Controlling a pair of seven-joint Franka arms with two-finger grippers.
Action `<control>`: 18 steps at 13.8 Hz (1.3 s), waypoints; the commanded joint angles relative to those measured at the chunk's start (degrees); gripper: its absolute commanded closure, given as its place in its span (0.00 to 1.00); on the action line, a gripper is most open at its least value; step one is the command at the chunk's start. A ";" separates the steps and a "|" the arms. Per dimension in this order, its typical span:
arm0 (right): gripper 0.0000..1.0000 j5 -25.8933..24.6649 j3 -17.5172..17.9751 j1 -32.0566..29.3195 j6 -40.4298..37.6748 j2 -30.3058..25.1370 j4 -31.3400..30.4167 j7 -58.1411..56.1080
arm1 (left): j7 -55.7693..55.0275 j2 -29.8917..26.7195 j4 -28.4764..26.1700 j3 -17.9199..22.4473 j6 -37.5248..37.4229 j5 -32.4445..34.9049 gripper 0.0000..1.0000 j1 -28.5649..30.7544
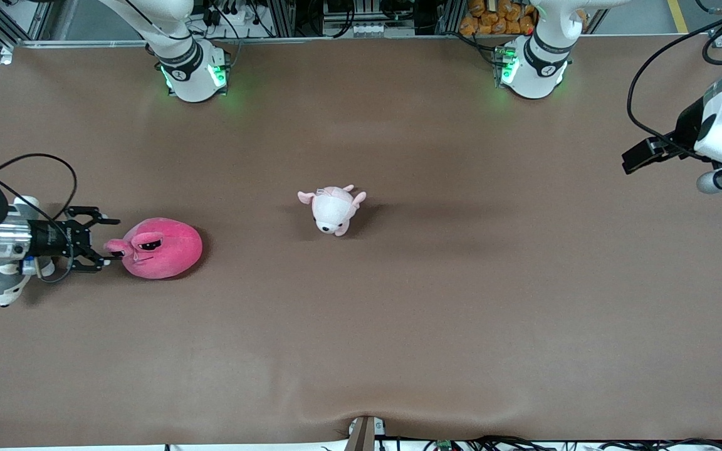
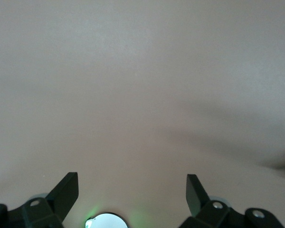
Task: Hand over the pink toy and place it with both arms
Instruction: 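Carry the pink toy with the right gripper beside the grey cat, then lower the pink toy onto the table and open the right gripper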
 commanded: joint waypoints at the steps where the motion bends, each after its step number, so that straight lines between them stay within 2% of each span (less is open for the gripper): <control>1: 0.00 -6.36 0.98 1.16 -1.76 -6.25 -0.95 -7.17 | 0.92 -2.57 -1.75 0.08 0.47 -0.45 0.00 0.14; 4: 0.00 -9.10 0.89 3.80 -2.30 -10.66 -1.04 -19.74 | 6.86 -2.57 -1.05 0.51 0.11 -0.27 0.00 0.66; 8: 0.00 -17.00 0.98 11.43 4.63 -12.51 -1.13 -28.90 | 18.47 -2.66 -0.17 0.69 0.02 -0.62 0.00 7.16; 10: 0.00 -20.70 0.98 14.78 8.40 -12.51 -1.22 -29.09 | 19.29 -2.66 0.44 0.78 0.02 -0.62 0.00 8.05; 13: 0.00 -21.94 0.89 17.77 12.45 -12.08 -1.22 -29.18 | 18.94 -2.75 0.97 -0.27 0.02 -0.79 0.00 7.79; 16: 0.00 -29.66 0.98 19.80 15.45 -11.72 -1.13 -31.88 | 18.15 -2.22 1.06 -0.27 0.20 -3.60 0.00 7.44; 18: 0.00 -29.77 0.81 19.19 15.54 -11.72 -1.39 -37.41 | 17.80 -1.69 0.71 -1.32 0.64 -4.39 0.00 7.17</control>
